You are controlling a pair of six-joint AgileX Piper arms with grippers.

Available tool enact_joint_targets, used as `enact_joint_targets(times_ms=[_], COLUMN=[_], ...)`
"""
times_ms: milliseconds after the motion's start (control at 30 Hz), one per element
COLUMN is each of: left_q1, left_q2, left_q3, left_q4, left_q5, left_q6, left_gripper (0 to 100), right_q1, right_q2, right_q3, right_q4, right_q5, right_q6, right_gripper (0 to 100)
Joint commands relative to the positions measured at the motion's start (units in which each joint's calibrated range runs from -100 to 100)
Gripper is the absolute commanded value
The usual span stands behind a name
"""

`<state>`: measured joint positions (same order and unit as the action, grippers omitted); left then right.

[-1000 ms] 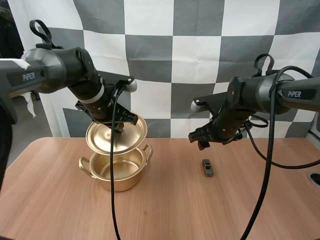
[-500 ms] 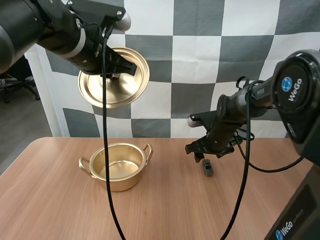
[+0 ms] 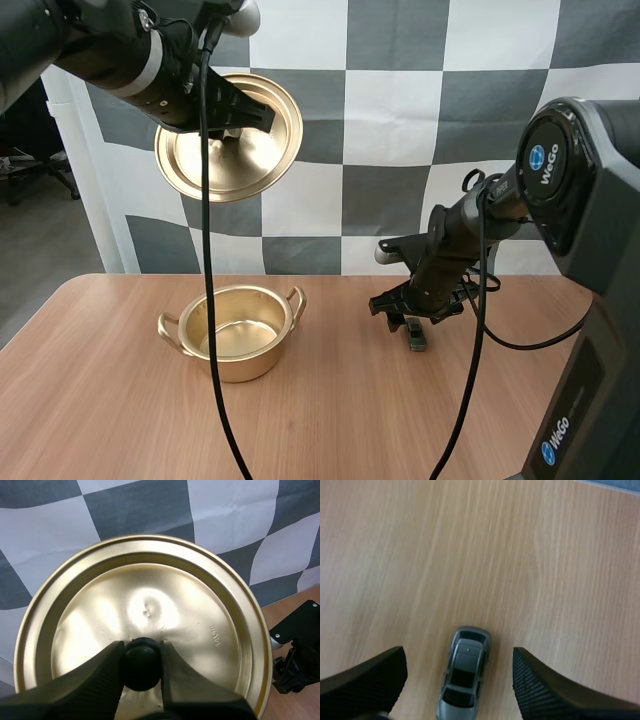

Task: Open the pot, put the car inside, and close it

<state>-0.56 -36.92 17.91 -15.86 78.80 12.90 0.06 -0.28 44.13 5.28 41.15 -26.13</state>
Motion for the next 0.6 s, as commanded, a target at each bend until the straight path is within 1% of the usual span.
enact_joint_targets(times_ms=[0, 167, 567], left_q1=[0.05, 0.05, 0.05], left_q2=[0.0, 0.0, 0.0], left_q3=[-0.1, -0.1, -0.1], left_q4=[0.0, 0.0, -0.6], left_q5=[0.4, 0.8, 2.3], left_q6=[-0.1, -0.1, -0.1], left_gripper=[0, 0, 0], right_q1=[0.0, -0.8, -0.8], right_q2=[0.7, 1.7, 1.7], right_q3=[-0.4, -1.1, -1.3], right_q4=[0.0, 0.0, 1.7], right_q5=[0.2, 0.5, 0.9], right_q6=[0.1, 1.0, 1.1], right_gripper=[100, 100, 100])
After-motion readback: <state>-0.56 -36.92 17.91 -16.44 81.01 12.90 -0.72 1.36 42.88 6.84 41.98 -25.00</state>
